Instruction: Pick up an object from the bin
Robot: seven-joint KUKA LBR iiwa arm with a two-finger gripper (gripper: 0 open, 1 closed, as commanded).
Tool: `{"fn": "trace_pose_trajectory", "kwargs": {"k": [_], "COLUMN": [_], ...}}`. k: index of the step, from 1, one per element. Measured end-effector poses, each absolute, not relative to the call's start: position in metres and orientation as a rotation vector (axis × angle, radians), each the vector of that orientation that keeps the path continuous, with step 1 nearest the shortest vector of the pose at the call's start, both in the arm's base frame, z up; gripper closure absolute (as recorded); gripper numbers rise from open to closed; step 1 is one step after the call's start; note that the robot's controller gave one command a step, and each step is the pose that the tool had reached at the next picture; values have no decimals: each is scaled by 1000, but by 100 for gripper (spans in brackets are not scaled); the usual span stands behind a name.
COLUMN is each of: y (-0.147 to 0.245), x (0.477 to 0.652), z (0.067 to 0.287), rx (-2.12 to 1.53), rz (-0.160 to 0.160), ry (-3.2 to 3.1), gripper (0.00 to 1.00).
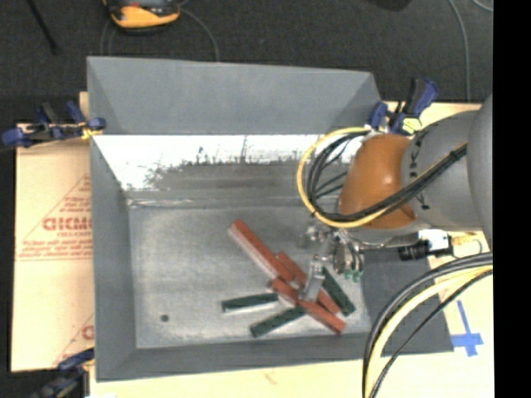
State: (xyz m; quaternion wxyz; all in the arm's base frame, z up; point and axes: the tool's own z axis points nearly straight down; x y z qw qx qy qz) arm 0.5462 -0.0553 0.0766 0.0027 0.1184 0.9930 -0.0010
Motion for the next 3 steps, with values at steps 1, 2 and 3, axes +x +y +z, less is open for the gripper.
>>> {"fn": "trace_pose_trajectory", "kwargs": {"k": [1,2,3], "y": [-55,-55,-88], "x": [546,546,510], "z": [76,76,230], "rx": [366,365,285], "rz": [-4,-4,-3], "ry": [3117,3117,3124], "gripper": [100,100,100]}}
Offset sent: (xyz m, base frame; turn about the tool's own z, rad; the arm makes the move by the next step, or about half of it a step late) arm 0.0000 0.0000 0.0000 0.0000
